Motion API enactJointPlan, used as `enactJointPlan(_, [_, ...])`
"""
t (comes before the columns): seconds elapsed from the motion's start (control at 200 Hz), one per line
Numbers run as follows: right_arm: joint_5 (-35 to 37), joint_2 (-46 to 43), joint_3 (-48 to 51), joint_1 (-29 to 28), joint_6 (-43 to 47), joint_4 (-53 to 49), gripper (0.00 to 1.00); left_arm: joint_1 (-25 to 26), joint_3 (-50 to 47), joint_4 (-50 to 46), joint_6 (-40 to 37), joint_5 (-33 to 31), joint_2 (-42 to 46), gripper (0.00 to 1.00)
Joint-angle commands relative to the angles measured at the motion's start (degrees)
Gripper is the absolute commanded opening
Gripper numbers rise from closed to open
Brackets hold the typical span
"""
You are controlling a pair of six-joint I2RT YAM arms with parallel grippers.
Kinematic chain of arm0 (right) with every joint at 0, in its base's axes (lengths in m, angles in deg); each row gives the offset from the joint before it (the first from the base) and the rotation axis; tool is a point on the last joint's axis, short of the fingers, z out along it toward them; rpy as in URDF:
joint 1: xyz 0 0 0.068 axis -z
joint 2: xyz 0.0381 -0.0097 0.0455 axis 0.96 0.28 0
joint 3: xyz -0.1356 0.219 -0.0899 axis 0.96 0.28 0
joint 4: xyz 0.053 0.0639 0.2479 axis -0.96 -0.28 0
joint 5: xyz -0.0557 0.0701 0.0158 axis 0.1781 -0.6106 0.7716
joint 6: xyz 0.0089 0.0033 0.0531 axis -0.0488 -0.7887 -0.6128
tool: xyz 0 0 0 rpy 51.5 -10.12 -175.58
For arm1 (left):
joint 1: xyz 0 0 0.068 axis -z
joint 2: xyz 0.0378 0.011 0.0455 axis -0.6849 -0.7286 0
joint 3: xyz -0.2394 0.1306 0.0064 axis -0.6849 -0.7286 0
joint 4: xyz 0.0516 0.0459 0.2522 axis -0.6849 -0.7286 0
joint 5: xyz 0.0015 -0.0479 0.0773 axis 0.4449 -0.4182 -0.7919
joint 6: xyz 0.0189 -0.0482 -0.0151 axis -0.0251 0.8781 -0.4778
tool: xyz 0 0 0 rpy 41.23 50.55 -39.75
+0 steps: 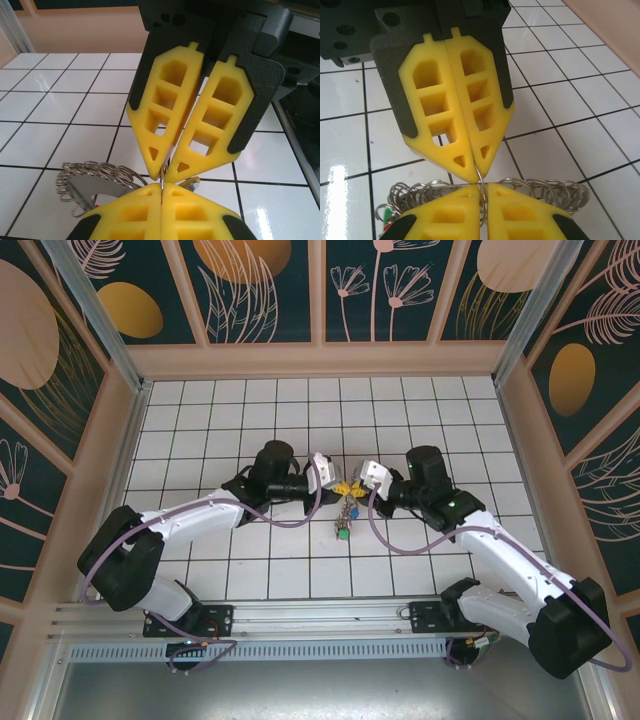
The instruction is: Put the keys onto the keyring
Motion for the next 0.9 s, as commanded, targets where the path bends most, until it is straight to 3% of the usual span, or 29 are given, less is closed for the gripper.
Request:
enactJointPlan(0.0, [-3.4, -1.5, 2.1, 1.3, -2.1, 4.8, 0.12, 0.1, -1.6, 10.2, 3.8, 3.2, 1.3, 0.00])
enactJointPlan(0.195, [-6.9, -2.6, 4.4, 2.2, -3.4, 7.2, 0.18, 0.1, -2.4, 14.5, 6.0, 5.0, 1.0, 0.00])
enactJointPlan(0.576, [-10.6, -4.3, 5.5, 3.2, -4.9, 10.1, 0.19, 0.1, -3.3, 16.0, 7.4, 5.5, 1.4, 0.00])
enactJointPlan(0.896, [-2.9, -6.9, 3.8, 3.2, -2.7, 1.9, 0.20, 0.1, -3.0, 14.8, 6.8, 2.8, 1.9, 0.00])
